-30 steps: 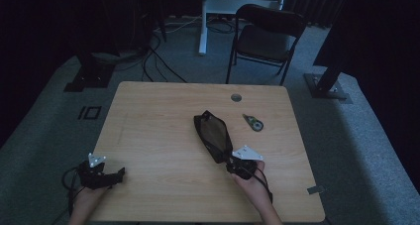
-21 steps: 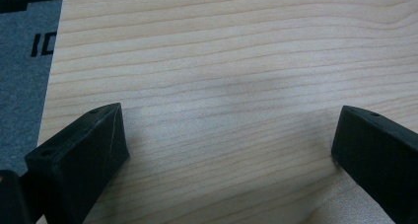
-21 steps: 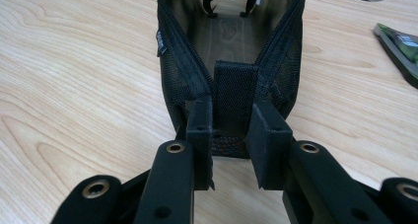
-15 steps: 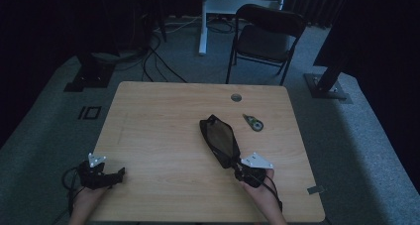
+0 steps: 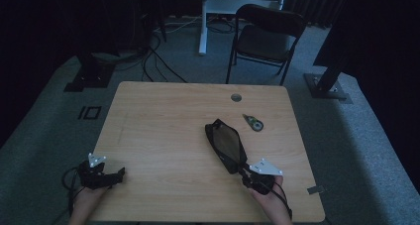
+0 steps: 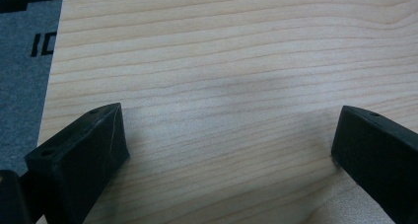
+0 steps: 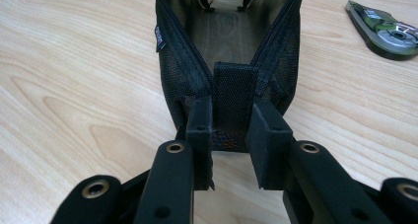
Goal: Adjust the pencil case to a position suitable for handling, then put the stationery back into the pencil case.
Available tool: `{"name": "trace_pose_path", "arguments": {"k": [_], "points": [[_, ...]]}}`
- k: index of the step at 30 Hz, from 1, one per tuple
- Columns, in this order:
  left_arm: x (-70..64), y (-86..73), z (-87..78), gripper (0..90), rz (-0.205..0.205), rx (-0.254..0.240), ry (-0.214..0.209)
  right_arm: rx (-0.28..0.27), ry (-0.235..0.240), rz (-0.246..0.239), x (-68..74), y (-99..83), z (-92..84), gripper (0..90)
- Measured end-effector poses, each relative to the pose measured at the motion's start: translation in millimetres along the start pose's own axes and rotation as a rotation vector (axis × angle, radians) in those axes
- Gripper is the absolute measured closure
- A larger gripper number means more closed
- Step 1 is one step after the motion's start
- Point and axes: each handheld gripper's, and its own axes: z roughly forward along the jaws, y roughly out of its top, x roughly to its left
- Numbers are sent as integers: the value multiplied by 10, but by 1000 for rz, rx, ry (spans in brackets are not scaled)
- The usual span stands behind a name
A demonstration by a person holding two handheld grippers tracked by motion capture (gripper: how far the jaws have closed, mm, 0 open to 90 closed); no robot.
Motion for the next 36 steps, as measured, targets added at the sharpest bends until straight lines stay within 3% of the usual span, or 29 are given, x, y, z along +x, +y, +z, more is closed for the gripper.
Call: {"name": "trace_pose_path", "arguments": {"k": [14,25,32,36], "points": [[0,0,0,6,0,0,0,4,-2,13,-3,-116,-152,721],[0,0,0,6,0,0,0,-75,0,12,-45,19,-301,598],[0,0,0,6,0,0,0,-105,-19,31,-204,78,-320,515],[0,0,0,6,0,0,0,-109,-11,49,-319,113,-303,414]]}}
